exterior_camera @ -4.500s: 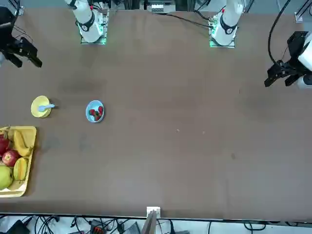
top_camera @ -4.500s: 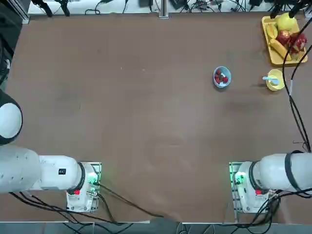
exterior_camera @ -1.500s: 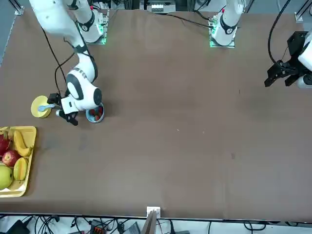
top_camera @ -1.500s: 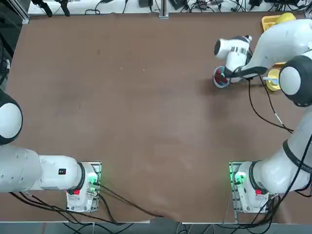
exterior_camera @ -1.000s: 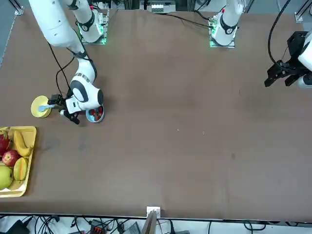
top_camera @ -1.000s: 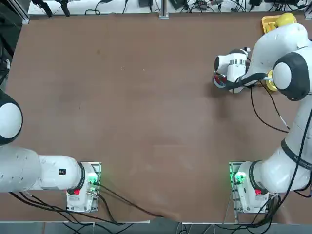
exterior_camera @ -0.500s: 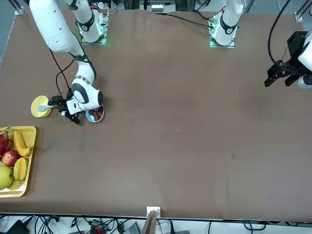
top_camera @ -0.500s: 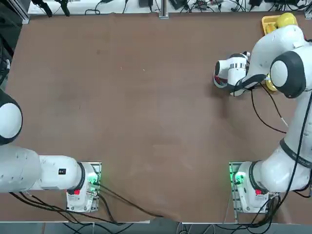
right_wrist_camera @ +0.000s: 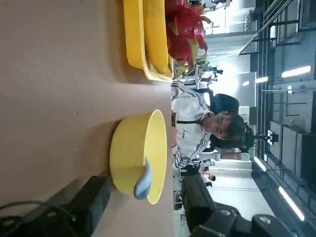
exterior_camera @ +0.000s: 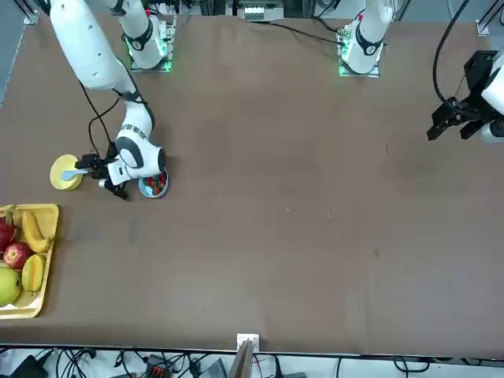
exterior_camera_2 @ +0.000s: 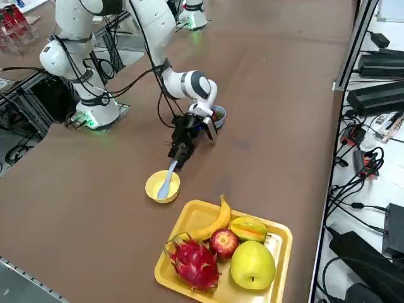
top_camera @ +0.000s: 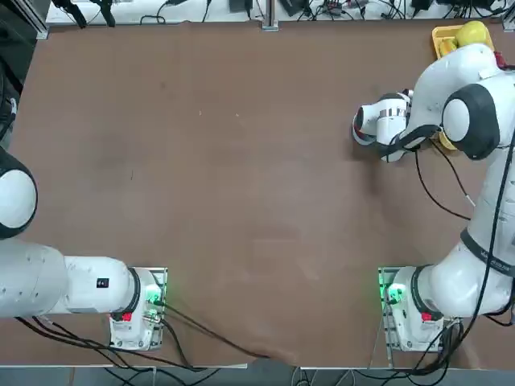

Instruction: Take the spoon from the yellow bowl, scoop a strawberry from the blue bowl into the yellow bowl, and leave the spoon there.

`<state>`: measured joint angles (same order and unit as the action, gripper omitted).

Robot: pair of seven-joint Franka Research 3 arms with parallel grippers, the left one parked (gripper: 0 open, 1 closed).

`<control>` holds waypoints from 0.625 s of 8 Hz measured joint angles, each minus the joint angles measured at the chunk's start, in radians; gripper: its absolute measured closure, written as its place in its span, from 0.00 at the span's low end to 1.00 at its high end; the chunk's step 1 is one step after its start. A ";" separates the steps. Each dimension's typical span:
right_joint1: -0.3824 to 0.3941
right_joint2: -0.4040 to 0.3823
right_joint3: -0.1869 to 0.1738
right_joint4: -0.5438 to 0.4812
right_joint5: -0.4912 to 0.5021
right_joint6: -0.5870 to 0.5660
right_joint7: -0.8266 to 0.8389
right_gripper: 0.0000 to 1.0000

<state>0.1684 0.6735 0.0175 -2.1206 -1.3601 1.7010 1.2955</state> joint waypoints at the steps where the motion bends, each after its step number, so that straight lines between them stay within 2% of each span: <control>1: 0.000 0.004 -0.004 0.000 -0.007 -0.002 0.001 0.12; 5: 0.000 0.013 -0.014 0.000 -0.015 -0.013 0.001 0.18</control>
<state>0.1682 0.6863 0.0032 -2.1203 -1.3751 1.6878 1.2962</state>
